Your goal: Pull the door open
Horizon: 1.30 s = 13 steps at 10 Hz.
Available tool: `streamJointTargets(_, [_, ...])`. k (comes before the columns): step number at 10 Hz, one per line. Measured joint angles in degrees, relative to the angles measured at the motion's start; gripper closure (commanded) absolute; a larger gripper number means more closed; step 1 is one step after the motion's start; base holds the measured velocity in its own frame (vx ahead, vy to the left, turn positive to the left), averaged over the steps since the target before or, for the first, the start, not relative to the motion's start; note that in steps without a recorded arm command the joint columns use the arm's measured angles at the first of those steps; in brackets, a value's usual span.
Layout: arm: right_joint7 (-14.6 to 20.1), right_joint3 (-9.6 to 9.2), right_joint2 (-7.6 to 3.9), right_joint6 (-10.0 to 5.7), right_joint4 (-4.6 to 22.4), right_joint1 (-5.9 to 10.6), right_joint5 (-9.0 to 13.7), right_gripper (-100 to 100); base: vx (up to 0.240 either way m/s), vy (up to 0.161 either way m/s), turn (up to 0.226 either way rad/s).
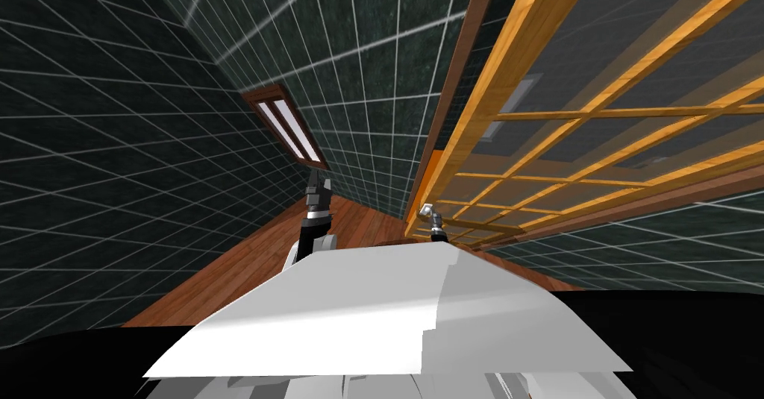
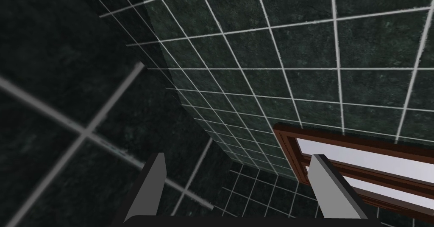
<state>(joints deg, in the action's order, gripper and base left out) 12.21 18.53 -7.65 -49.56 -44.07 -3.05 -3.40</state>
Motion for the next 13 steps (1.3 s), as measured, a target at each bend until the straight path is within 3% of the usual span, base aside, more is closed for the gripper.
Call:
streamJointTargets(1, [1.2,-0.15,-0.14,0.41,0.0,0.16,0.4,100,-0.043,-0.008,0.101])
streamJointTargets(2, [2.8,-0.35,-0.57,0.18,0.4,0.23,1.3,-100,-0.045,-0.022,0.043])
streamJointTargets(5, [6.8,-0.52,-1.01,0.14,0.5,0.56,3.0,-100,-0.044,-0.014,0.011])
streamJointTargets(7, [9.6,-0.71,-1.33,-0.96,2.7,1.94,4.5,-100,-0.068,-0.002,0.048])
streamJointTargets(8, [10.6,-0.90,-1.17,-0.91,3.0,2.09,4.8,-100,-0.015,0.005,0.011])
streamJointTargets(9, [11.1,-1.20,-0.74,-0.16,1.5,1.14,4.8,-100,-0.023,0.012,0.041])
streamJointTargets(13, [16.4,-2.68,-0.06,0.34,1.6,1.70,6.9,-100,-0.053,0.004,0.063])
